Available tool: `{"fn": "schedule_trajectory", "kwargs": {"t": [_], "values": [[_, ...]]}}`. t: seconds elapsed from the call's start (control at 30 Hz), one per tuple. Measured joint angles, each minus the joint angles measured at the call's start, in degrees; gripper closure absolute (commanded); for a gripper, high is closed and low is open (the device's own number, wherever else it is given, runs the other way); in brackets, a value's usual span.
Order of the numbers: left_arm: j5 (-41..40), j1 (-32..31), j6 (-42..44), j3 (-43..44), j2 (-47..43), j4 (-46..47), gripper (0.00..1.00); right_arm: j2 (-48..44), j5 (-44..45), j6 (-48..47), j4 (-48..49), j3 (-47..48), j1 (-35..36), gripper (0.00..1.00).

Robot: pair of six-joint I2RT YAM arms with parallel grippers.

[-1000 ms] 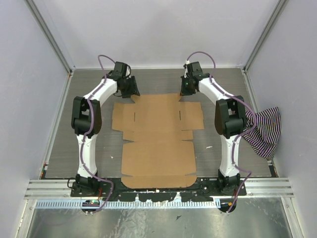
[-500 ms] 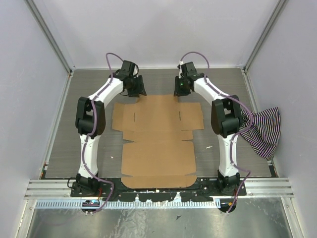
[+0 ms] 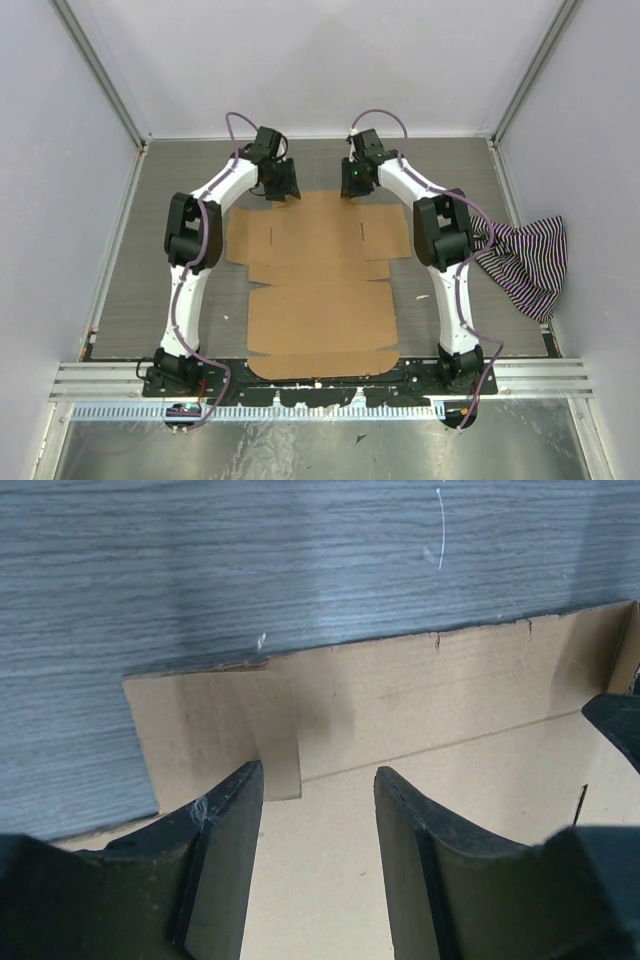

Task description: Fold the paper box

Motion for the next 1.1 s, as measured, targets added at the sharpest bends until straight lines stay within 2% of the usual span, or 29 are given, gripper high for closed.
{"fn": "schedule_trajectory", "kwargs": {"t": [0.27, 0.43, 0.77, 0.93, 1.1], "values": [[0.2, -0.1, -0.2, 6.8, 5.2, -3.9, 0.46, 1.7, 1.6, 0.2, 0.3, 1.4, 1.1, 0.64], [0.1, -0.1, -0.3, 9.0, 6.5, -6.0, 0.46, 2.8, 2.4, 0.1, 0.0, 2.1, 1.8, 0.56], [-0.8, -0.1, -0.2, 12.5, 8.0, -10.1, 0.46, 5.9, 4.8, -0.5, -4.1, 7.8, 3.2, 0.55], [-1.4, -0.1, 0.0, 13.6, 8.2, -11.9, 0.42, 5.9, 5.9, -0.4, -3.8, 7.7, 3.6, 0.55], [-1.8, 0.6, 0.3, 14.4, 7.9, -14.7, 0.32, 4.3, 6.8, 0.4, -2.8, 5.5, 3.3, 0.54]]}}
